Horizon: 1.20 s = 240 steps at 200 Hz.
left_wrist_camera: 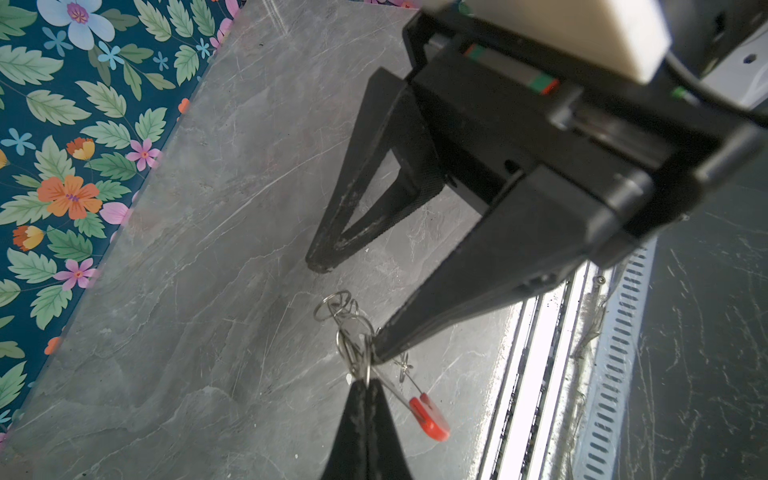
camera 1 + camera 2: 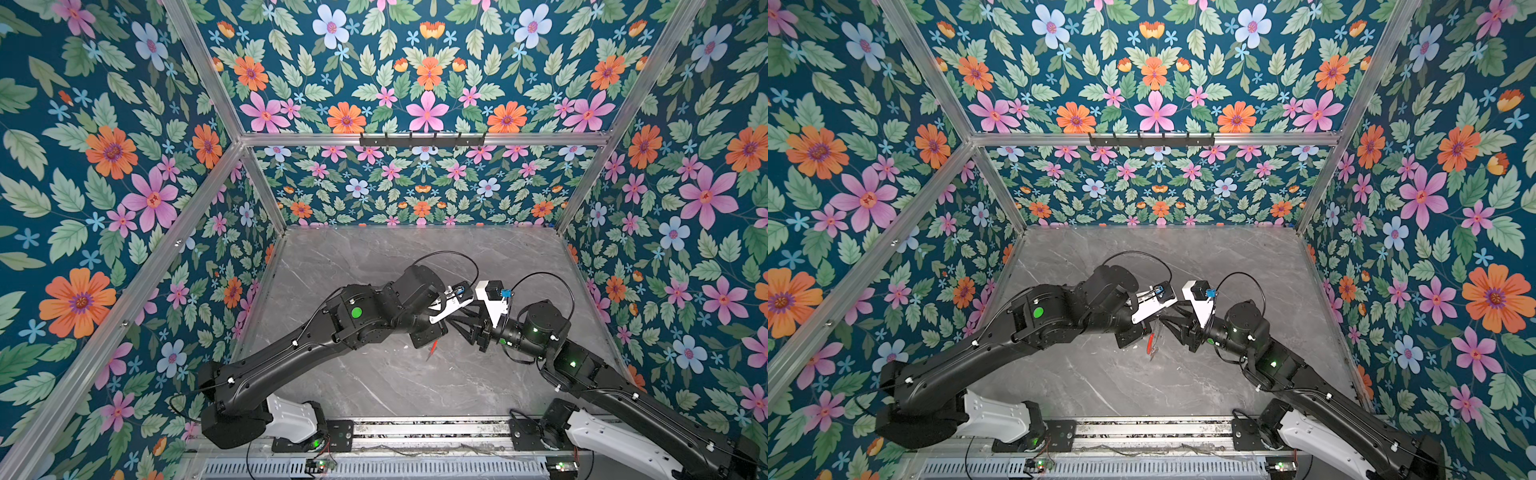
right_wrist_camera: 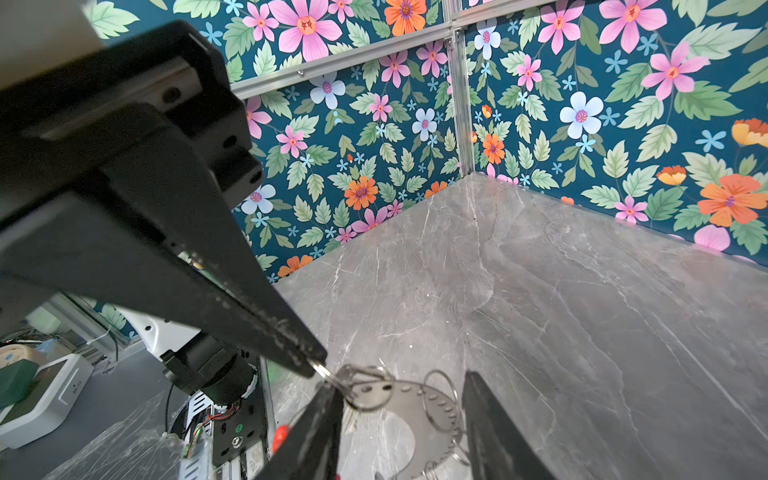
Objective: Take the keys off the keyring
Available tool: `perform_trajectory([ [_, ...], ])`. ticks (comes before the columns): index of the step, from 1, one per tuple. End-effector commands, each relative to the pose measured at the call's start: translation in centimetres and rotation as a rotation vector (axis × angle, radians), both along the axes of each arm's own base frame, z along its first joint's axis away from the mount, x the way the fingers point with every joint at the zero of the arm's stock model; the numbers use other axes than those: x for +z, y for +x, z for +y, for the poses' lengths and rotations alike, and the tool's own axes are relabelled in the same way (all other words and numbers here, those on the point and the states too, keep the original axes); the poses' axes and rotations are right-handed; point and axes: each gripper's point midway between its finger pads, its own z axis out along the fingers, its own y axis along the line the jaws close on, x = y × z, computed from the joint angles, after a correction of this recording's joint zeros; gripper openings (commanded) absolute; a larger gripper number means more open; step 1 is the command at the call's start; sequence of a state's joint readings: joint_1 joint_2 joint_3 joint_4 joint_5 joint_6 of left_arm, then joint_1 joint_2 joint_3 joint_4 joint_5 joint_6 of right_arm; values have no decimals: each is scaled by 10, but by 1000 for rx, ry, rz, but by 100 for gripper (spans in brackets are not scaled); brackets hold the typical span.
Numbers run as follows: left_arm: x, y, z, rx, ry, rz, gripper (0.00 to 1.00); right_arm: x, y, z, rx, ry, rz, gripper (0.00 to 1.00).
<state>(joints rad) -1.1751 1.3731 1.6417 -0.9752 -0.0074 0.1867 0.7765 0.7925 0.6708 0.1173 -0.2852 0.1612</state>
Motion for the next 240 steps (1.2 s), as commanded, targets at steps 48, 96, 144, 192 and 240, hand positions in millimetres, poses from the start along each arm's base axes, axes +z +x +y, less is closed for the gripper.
perform_trajectory([
  [48, 12, 1, 5, -5, -76, -67, 0, 2, 13, -19, -133, -9, -1, 49],
  [96, 23, -2, 9, -54, -140, -143, 0, 11, 1, -22, -98, 41, -41, 50],
  [144, 48, -35, 16, -241, -320, -203, 0, 26, -32, -6, 116, 100, -86, 49],
  [192, 42, -44, 16, -294, -334, -185, 0, 53, -40, -8, 141, 174, -155, 52],
  [240, 59, -37, 19, -271, -504, -248, 0, 56, -46, 2, 213, 176, -131, 42],
])
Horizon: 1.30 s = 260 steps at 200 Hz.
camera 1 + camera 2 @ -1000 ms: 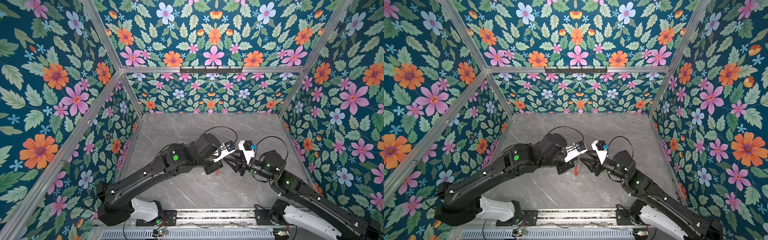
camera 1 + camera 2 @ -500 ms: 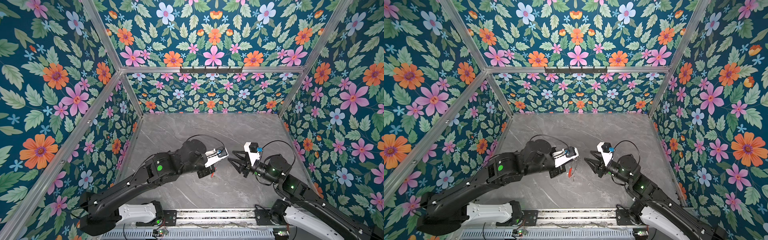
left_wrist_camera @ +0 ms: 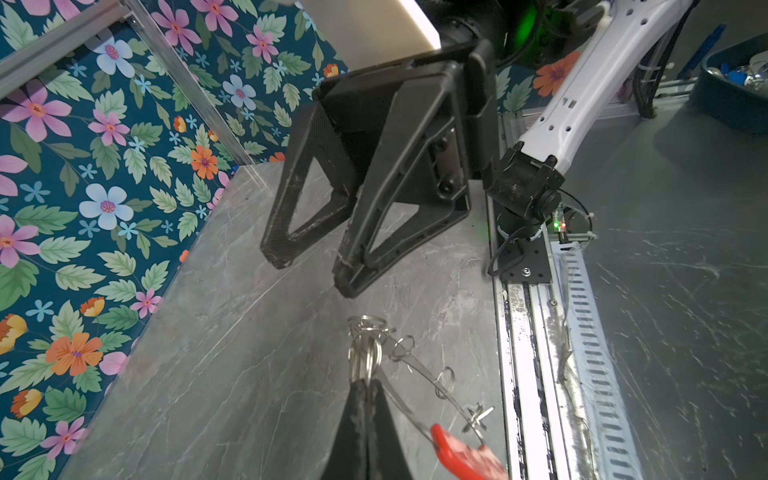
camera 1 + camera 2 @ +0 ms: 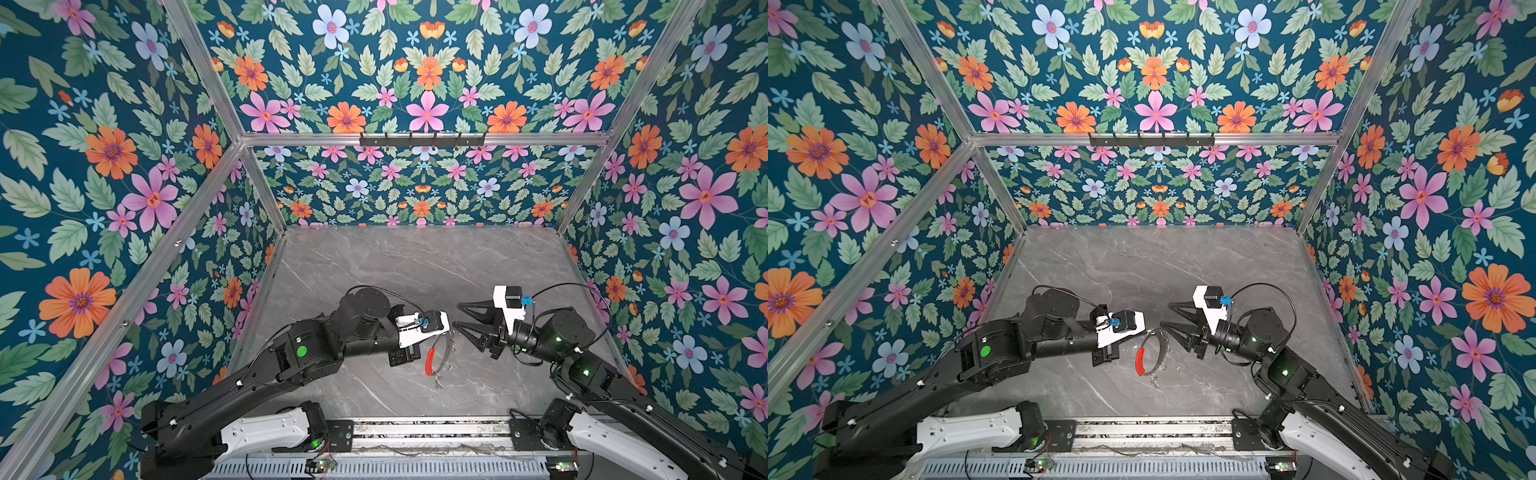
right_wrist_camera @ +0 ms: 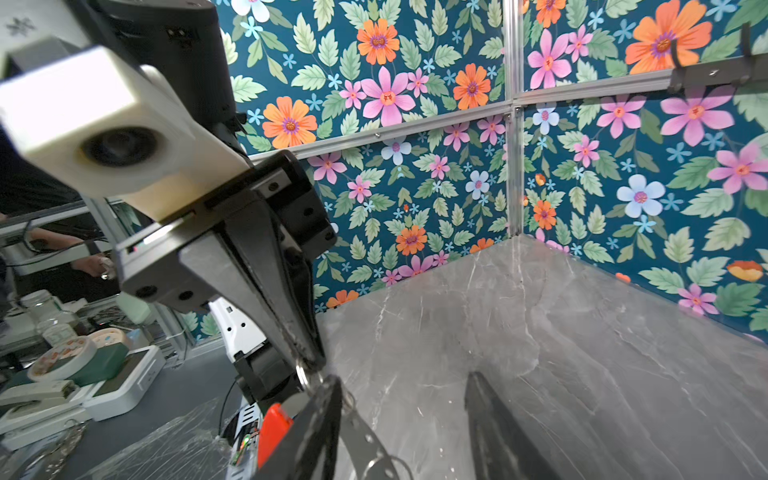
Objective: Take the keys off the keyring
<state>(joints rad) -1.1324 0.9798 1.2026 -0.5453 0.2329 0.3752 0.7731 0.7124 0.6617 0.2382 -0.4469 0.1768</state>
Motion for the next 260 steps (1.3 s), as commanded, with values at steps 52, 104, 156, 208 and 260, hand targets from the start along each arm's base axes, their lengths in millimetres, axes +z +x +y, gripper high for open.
perform_trajectory([
  [52, 58, -5, 1, -44, -431, -165, 0, 1, -14, 0, 69, 29, 14, 37],
  [104, 69, -5, 1, -75, -608, -183, 0, -9, -9, 15, 116, -10, 79, 39],
  [156, 79, 10, 20, -132, -780, -71, 0, -11, -16, 16, 156, -27, 89, 46],
  [208, 79, -1, 21, -198, -763, -8, 0, -1, -32, 5, 172, -26, 34, 49],
  [260, 67, 3, 14, -219, -728, 111, 0, 20, -36, -5, 138, 8, -43, 53],
])
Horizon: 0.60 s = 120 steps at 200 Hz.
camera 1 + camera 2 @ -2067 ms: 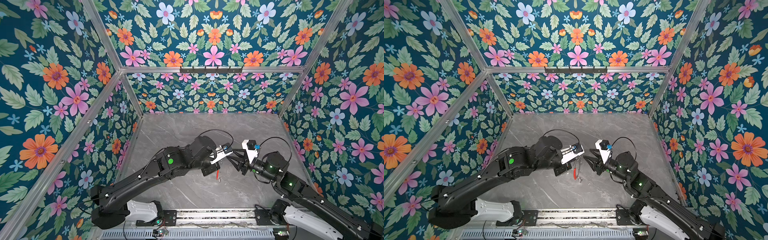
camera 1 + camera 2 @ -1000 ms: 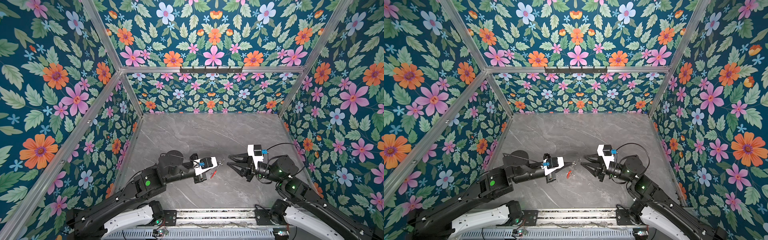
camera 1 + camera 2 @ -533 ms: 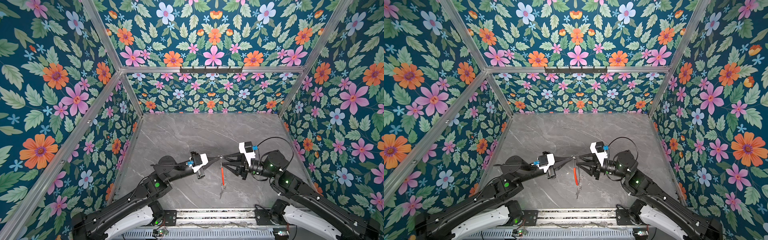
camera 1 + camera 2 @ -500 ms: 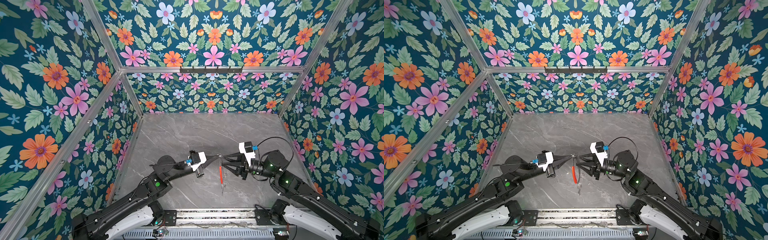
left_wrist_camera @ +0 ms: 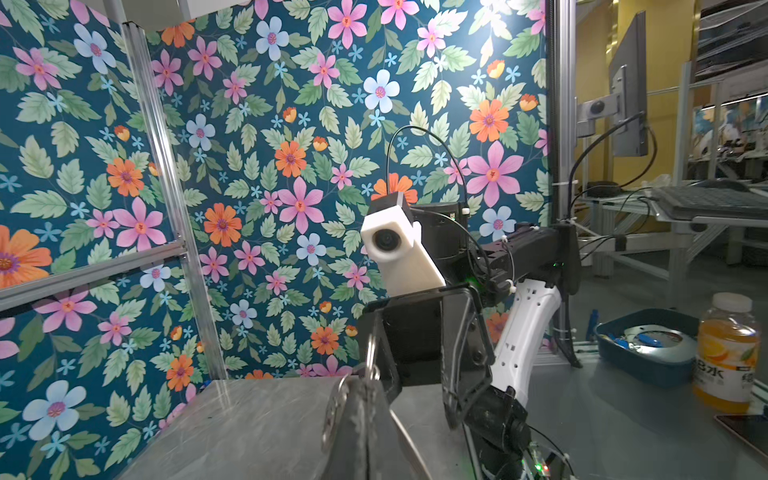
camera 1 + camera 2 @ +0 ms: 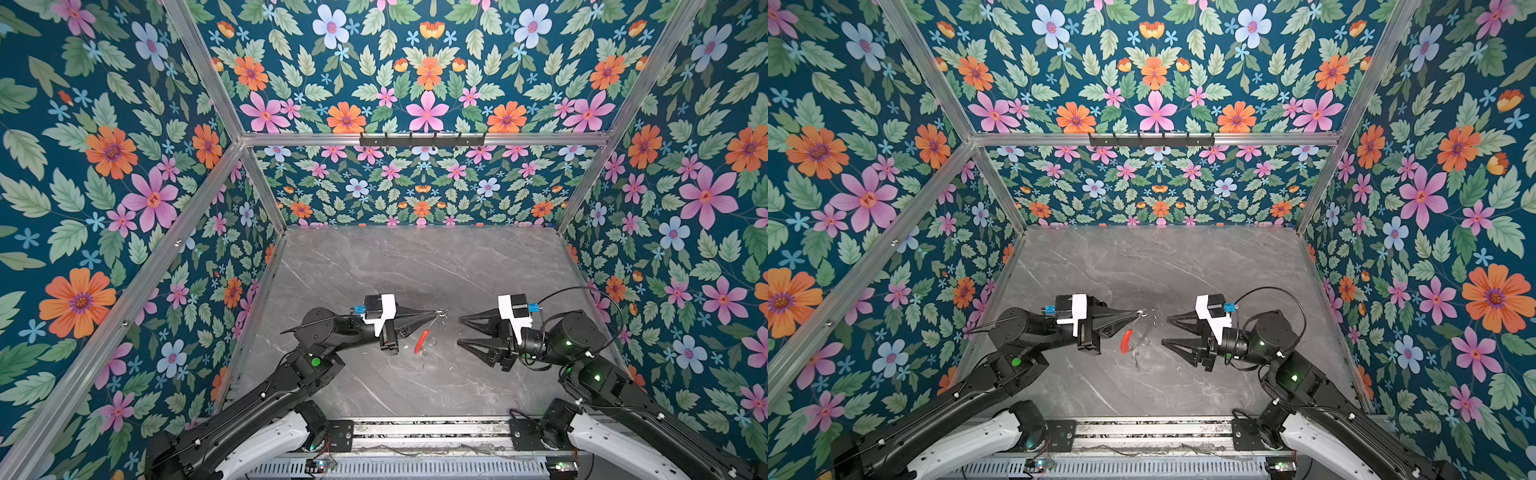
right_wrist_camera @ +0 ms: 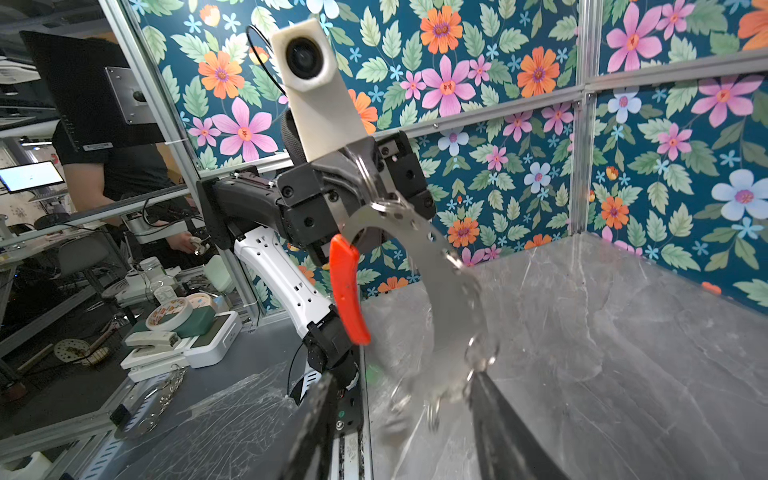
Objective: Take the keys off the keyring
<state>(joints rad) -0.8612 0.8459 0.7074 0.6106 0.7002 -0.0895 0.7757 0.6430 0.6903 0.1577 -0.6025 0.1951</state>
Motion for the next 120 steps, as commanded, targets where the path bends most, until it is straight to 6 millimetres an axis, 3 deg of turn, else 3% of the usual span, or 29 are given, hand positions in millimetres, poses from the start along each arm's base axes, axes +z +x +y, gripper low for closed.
perform_trajectory([
  [1, -1, 0, -1, -39, 2, 47, 0, 8, 4, -1, -24, 5, -37, 53],
  [45, 2, -5, 1, -224, -75, 113, 0, 11, 19, 16, -11, -7, -22, 50],
  [78, 3, -10, 6, -283, -151, 102, 0, 1, 22, 35, 46, -48, 23, 36],
  [120, 5, -16, 12, -347, -222, 98, 0, -11, 17, 42, 83, -91, 54, 36],
])
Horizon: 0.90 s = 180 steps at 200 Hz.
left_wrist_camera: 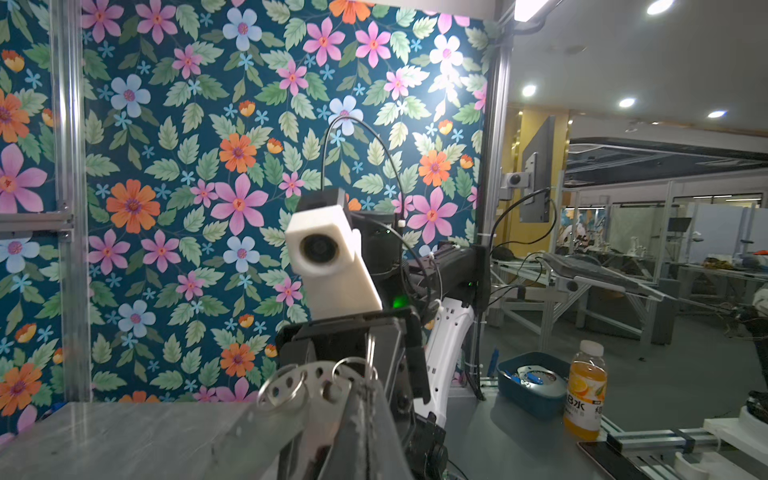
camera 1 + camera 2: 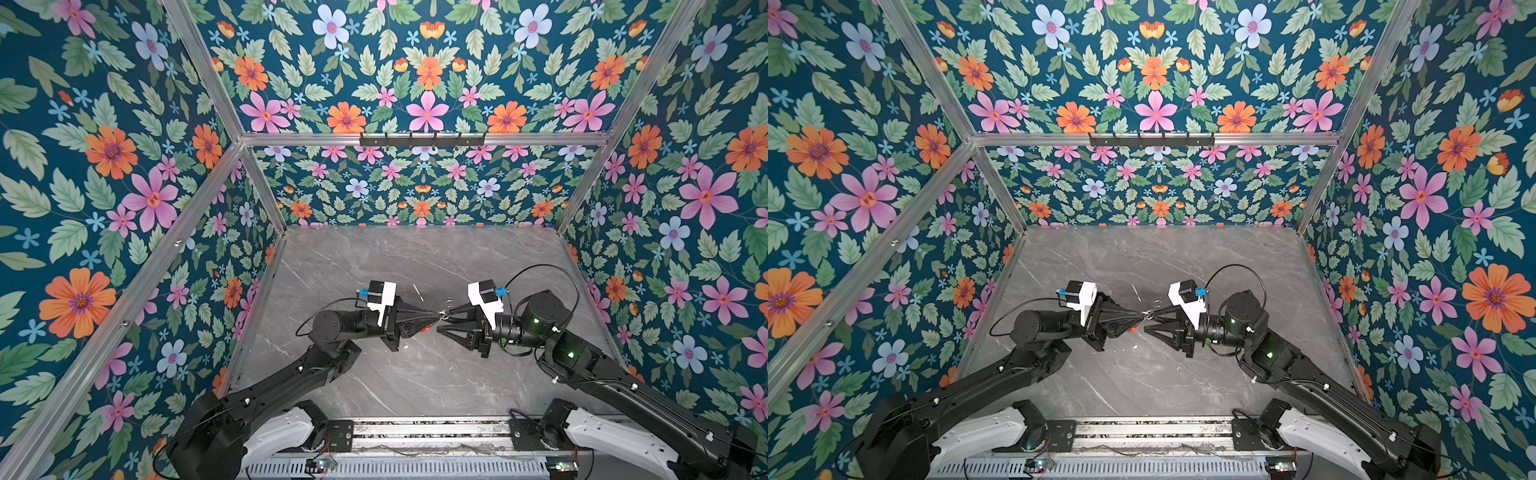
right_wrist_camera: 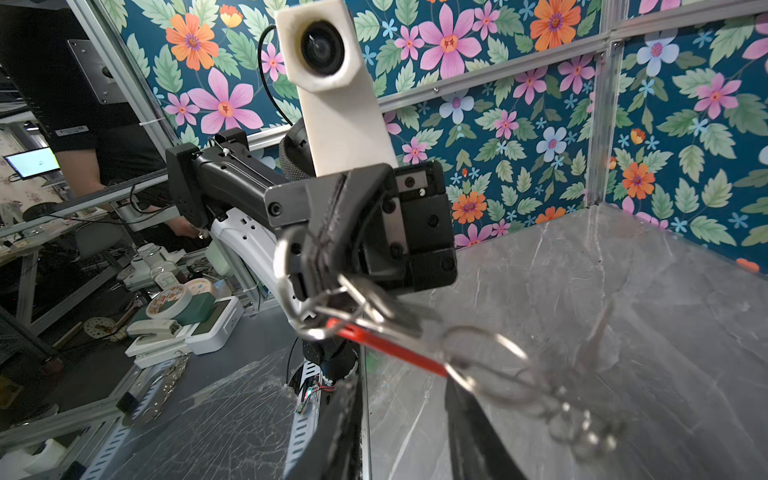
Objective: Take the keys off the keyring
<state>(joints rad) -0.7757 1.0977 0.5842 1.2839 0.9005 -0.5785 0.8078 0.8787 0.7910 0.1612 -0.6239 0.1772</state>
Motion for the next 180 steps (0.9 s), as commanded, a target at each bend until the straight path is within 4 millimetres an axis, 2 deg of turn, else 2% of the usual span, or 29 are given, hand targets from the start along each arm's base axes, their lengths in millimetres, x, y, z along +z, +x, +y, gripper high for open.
perform_trajectory([
  [1, 21, -20, 17, -68, -120, -69, 0, 5, -7, 1, 33, 7, -17, 37],
  [41, 21, -19, 21, -67, -137, -55, 0, 12, -22, -17, 22, 16, -49, 51],
  [78, 20, -18, 21, -63, -133, -39, 0, 31, -33, -27, 8, 42, -108, 52],
  [104, 17, -17, 21, -59, -129, -25, 0, 50, -28, -31, -34, 72, -142, 52],
  [126, 15, -16, 22, -55, -122, -16, 0, 60, -19, -25, -57, 68, -136, 45],
  [149, 14, -16, 22, -46, -117, -13, 0, 70, -18, -16, -16, 61, -124, 39],
  [180, 14, -17, 24, -29, -111, -16, 0, 68, -15, -10, -5, 35, -120, 32],
])
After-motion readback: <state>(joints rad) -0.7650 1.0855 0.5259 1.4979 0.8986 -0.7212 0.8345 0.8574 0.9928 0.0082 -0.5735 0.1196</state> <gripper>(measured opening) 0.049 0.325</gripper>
